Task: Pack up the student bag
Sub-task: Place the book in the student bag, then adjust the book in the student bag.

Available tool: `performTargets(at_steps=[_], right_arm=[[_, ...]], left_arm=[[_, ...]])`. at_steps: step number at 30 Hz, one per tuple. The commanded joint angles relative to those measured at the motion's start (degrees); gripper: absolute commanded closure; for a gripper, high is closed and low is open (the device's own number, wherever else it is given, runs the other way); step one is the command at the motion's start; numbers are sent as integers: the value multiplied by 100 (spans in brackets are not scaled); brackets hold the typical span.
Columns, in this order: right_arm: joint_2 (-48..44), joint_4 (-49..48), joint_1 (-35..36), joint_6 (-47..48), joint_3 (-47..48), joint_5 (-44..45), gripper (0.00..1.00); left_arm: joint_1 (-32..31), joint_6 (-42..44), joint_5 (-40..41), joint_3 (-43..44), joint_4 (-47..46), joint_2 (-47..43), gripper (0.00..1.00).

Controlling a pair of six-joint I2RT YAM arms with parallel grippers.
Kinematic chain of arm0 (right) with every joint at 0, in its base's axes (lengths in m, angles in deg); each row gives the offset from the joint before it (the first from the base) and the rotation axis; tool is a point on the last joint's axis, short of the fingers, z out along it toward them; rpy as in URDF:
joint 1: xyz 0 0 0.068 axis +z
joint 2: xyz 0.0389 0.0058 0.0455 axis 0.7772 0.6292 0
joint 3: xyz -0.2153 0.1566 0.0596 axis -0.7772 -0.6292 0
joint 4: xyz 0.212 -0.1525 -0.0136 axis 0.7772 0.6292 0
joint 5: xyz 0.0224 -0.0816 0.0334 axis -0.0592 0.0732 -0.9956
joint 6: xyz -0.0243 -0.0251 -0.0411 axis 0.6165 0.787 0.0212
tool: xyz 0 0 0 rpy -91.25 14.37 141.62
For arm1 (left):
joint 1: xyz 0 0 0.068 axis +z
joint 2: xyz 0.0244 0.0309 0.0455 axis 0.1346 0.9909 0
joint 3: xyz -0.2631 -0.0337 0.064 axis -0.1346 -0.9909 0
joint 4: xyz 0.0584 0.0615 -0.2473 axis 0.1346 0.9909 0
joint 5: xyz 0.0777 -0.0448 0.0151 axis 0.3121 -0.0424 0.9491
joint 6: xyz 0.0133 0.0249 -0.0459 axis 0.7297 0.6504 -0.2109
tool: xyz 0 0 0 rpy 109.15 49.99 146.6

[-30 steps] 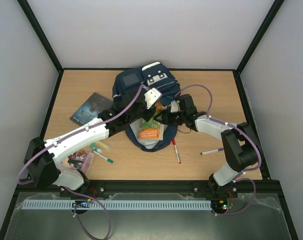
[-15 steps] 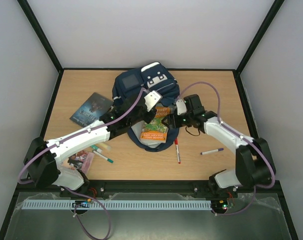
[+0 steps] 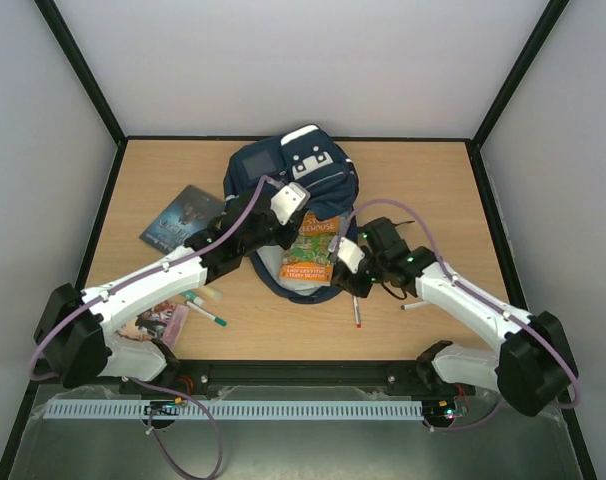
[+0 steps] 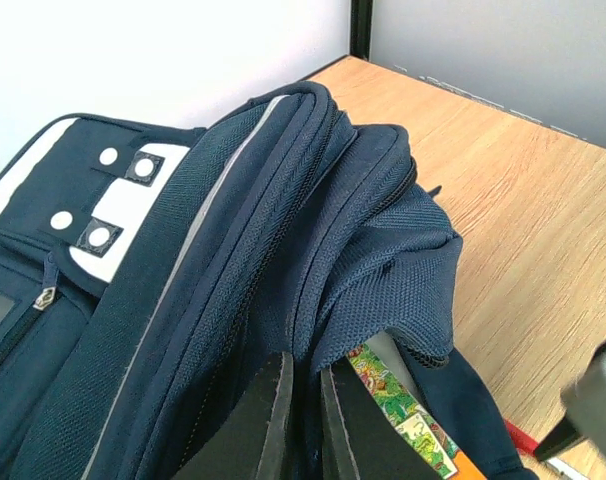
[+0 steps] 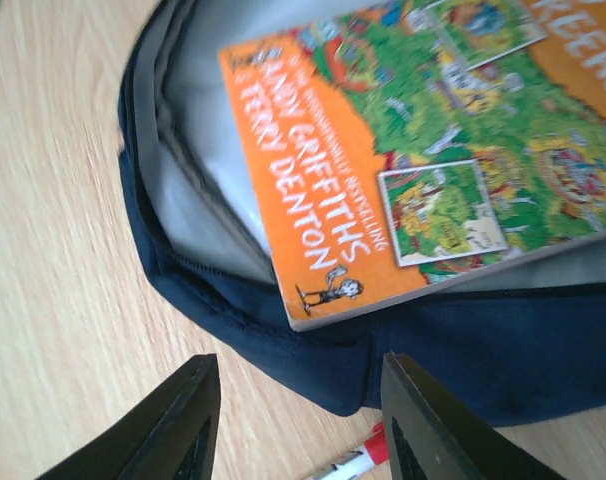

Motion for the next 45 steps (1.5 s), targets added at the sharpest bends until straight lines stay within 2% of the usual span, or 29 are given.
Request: performTargets(at_steps=[1, 4, 10, 20, 29, 33, 39, 45], right_arm=[[387, -288, 501, 1210, -199, 1124, 56], [726, -551, 761, 1368, -36, 1602, 56], [1257, -727, 1198, 1763, 291, 2142, 49], [1558, -604, 1504, 2043, 584, 2045, 44], [2071, -1130, 1764, 2205, 589, 2864, 44], [2291, -1619, 1765, 2401, 540, 3185, 46], [2514, -3028, 1765, 3170, 277, 3909, 54], [2755, -3804, 1738, 3810, 308, 4069, 60]], left_arm=[[93, -84, -171, -117, -724, -473, 97], [109, -45, -164, -123, -677, -545, 96], [230, -135, -244, -23, -550, -475, 96], [252, -115, -222, 0, -457, -584, 94], [252, -155, -368, 19, -404, -652, 94], [256, -143, -438, 40, -391, -644, 94], [257, -95, -719, 53, -363, -549, 94], [252, -127, -786, 48, -367, -489, 94]])
